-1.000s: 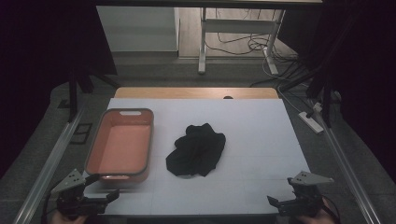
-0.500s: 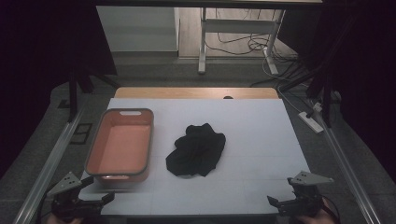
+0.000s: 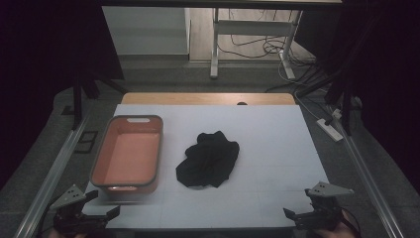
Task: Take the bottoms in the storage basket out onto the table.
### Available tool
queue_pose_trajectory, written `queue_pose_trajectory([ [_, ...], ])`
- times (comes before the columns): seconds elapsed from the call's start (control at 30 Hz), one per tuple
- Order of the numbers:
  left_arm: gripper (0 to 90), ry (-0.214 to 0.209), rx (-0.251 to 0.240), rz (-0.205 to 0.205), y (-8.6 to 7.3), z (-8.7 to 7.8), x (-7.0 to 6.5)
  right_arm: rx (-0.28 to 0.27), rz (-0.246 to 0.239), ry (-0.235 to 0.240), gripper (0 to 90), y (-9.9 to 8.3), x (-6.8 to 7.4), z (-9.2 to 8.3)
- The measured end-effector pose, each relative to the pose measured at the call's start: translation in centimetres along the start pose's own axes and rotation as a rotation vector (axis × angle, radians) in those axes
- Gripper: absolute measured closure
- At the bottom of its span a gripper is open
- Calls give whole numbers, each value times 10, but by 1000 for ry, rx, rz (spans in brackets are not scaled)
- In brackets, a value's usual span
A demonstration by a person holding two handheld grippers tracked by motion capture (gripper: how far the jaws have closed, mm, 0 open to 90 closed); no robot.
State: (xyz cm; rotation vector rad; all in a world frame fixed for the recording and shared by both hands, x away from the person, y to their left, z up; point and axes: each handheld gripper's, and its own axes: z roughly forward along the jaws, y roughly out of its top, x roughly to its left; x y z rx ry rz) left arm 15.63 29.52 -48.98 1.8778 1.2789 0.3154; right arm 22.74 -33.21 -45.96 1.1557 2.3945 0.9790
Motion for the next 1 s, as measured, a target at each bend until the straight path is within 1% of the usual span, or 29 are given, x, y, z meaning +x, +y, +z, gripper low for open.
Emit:
queue_pose_trajectory([
  [0.27,0,2,17,-2,-2,-1,1,3,0,-2,0,0,0,0],
  [0.5,0,2,42,-5,-4,-1,1,2,2,0,0,0,0,0],
  [0.7,0,3,71,1,-6,-1,2,6,1,-1,0,0,1,0],
  [1.0,0,-1,74,5,-5,0,1,12,-6,-4,0,1,1,1],
])
